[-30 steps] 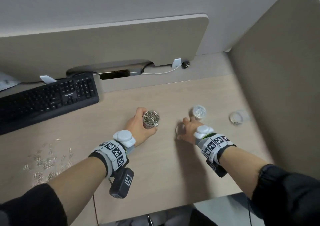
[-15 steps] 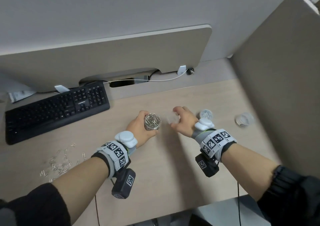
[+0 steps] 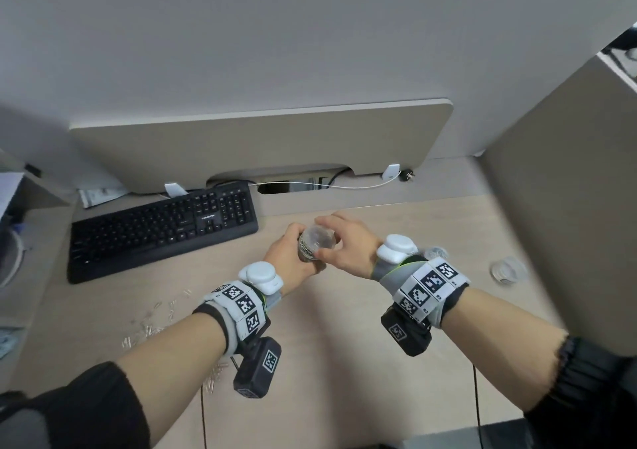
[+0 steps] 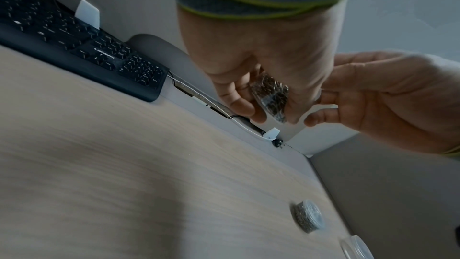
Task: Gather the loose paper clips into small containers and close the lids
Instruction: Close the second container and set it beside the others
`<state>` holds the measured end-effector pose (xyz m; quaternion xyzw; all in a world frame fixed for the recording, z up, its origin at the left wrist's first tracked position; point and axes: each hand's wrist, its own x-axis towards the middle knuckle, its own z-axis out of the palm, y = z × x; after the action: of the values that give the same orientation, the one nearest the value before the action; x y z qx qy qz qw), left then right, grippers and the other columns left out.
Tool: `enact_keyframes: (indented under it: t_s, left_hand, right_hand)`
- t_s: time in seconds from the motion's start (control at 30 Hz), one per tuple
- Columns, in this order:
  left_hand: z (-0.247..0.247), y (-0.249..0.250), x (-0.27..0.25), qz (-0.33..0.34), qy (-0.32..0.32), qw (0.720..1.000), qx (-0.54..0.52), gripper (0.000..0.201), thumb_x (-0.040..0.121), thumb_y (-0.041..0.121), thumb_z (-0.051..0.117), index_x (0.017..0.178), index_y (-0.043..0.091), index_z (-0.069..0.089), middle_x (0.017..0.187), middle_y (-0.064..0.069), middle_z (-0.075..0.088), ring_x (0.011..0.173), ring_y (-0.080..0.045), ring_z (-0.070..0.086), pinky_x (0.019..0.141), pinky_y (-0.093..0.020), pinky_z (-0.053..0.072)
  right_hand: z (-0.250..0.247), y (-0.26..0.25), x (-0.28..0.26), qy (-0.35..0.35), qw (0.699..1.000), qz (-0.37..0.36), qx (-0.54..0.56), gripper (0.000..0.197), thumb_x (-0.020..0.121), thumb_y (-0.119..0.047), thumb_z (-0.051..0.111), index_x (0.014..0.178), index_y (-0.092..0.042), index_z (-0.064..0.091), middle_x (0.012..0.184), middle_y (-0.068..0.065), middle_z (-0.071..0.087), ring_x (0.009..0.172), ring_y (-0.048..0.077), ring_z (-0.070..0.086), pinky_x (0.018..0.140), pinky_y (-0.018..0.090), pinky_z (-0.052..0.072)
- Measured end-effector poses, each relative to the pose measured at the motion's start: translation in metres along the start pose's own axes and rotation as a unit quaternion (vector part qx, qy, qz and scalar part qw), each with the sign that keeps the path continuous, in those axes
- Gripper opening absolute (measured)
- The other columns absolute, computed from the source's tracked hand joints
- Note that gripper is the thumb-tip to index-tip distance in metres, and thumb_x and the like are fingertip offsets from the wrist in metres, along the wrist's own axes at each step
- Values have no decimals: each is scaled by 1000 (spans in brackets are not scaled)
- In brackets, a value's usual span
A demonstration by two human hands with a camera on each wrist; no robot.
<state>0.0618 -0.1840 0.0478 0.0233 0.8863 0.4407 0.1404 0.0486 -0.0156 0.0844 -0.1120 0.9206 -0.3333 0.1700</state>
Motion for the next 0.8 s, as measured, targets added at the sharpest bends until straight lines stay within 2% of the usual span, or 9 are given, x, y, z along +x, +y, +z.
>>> enact_keyframes:
  t_s: [0.1,0.23,0.3,0.47,0.6,0.67,0.7,0.77,0.8]
  left_hand:
    - [-3,-3,-1,-2,0,1000,-14,55,65,29,84,110,25,52,93,7,68,83,-14,65,72,-32,54]
    - [-13,-5,-4,2,-1,1000,-28,52,66,29,85,106,27,52,92,7,68,80,-14,64,68,-27,52]
    - [-18,-5,-5,0,-9,1000,-30,52,67,28,85,107,27,53,94,7,68,81,-14,65,69,-26,52]
    - [-24,-3,-5,-14,-34,998,-45,57,56,40,79,106,32,53,96,7,68,83,-18,66,78,-42,56]
    - [-25,-2,-3,-19,-45,998,-44,58,53,41,79,105,34,54,98,8,69,88,-18,69,83,-46,55]
    - [-26,1,-2,-16,-43,998,-36,57,55,40,80,105,32,54,98,8,69,87,-17,68,81,-42,55]
    - [-26,4,-2,-12,-39,999,-33,57,58,37,81,107,30,53,98,8,68,87,-16,67,77,-36,55]
    - [-26,10,-1,-4,-23,999,-29,54,66,28,82,112,27,53,99,10,66,86,-11,65,69,-23,49]
    - [-25,14,-2,-1,-16,999,-30,54,68,24,81,114,25,52,99,10,65,86,-9,63,67,-19,45]
  right_hand:
    - [0,-7,2,-12,999,-27,-33,64,81,-28,71,139,-14,47,130,5,54,115,23,53,100,33,42]
    - [3,-13,3,-13,996,-68,-57,56,81,-22,70,133,-14,52,125,5,58,111,24,55,92,31,43]
    - [2,-14,4,-18,995,-78,-58,54,81,-19,70,132,-14,52,124,5,59,110,24,56,88,29,41]
    - [-5,-17,3,-43,994,-83,-64,57,83,-15,68,137,-16,49,129,3,59,111,23,55,91,32,45]
    - [-7,-14,5,-57,996,-57,-43,64,81,-20,72,139,-21,47,129,1,59,102,21,59,93,40,48]
    - [-10,-17,7,-60,997,-34,-36,69,82,-26,73,144,-21,43,132,3,57,105,23,60,97,39,46]
    - [-11,-18,9,-57,997,-28,-39,69,83,-28,73,144,-20,43,130,6,57,107,25,60,98,38,46]
    - [-14,-19,11,-46,997,-16,-53,65,85,-38,70,142,-19,45,119,8,63,104,25,62,96,37,47]
    - [-16,-20,11,-39,998,-6,-47,62,85,-43,68,138,-19,48,108,8,68,97,23,65,91,36,49]
